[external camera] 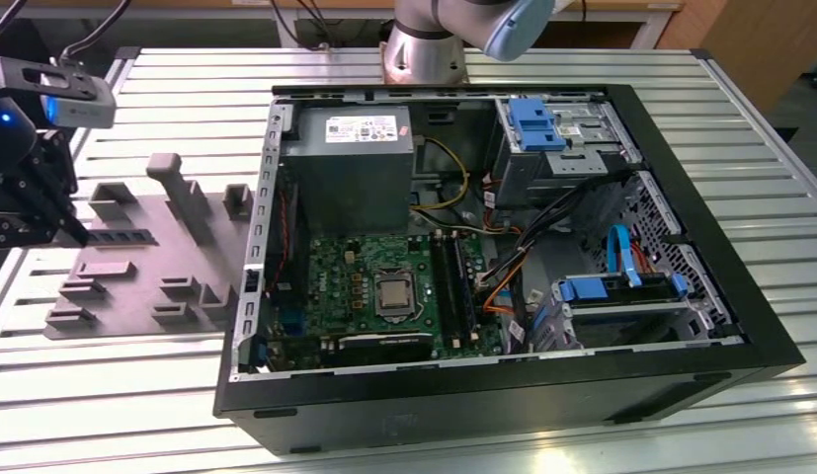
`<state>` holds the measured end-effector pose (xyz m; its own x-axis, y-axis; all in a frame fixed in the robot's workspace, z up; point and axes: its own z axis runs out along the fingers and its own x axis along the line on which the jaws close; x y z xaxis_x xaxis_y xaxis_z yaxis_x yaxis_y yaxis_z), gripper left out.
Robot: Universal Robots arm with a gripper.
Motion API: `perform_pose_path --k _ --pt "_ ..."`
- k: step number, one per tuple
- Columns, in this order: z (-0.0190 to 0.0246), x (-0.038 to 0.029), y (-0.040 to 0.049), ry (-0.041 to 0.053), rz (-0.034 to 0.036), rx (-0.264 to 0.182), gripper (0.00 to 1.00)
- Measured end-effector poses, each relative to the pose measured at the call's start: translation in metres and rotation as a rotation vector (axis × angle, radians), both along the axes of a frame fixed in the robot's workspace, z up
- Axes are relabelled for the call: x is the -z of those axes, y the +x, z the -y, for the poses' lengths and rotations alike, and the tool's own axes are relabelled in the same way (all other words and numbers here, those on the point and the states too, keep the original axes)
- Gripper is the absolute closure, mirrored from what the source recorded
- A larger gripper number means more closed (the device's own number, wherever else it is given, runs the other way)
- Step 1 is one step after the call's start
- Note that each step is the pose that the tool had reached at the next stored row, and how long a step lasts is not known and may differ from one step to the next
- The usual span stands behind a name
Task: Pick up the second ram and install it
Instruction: 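Pick up the second ram and move it above second insertion slot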
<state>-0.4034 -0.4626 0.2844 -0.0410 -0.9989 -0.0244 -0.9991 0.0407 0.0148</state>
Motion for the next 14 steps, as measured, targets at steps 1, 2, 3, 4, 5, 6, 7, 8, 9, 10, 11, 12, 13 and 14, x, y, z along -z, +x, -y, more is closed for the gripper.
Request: perform_pose_path --k 1,2,3,4,5,6,7,8,9,10,11,12,13,14 --pt "0.0 -0.0007 0.0 0.0 0.0 0.0 0.86" --pt "0.0 -0.0015 0.0 0.0 0.0 0.0 0.86" --pt "0.0 -0.0022 0.0 0.0 0.0 0.0 0.86" --pt "0.0 -0.0029 0.0 0.0 0.0 0.0 0.86" --pt "0.0 -0.0036 0.0 0.0 0.0 0.0 0.86" --pt "0.0 -0.0044 0.0 0.0 0.0 0.0 0.86" --pt "0.0 -0.0052 0.0 0.0 0.0 0.0 0.86" --pt "0.0 -0.0059 0.0 0.0 0.0 0.0 0.86" --pt "0.0 -0.0067 0.0 0.0 0.0 0.0 0.86" --pt "0.0 -0.0075 0.0 -0.0001 -0.0001 0.0 0.86" --pt "0.0 -0.0081 0.0 0.0 0.0 0.0 0.86" --pt "0.0 -0.0088 0.0 0.0001 0.0 0.0 0.86" --pt "0.0 -0.0096 0.0 0.0 -0.0001 0.0 0.86" --pt "0.0 -0.0103 0.0 0.0 0.0 0.0 0.86"
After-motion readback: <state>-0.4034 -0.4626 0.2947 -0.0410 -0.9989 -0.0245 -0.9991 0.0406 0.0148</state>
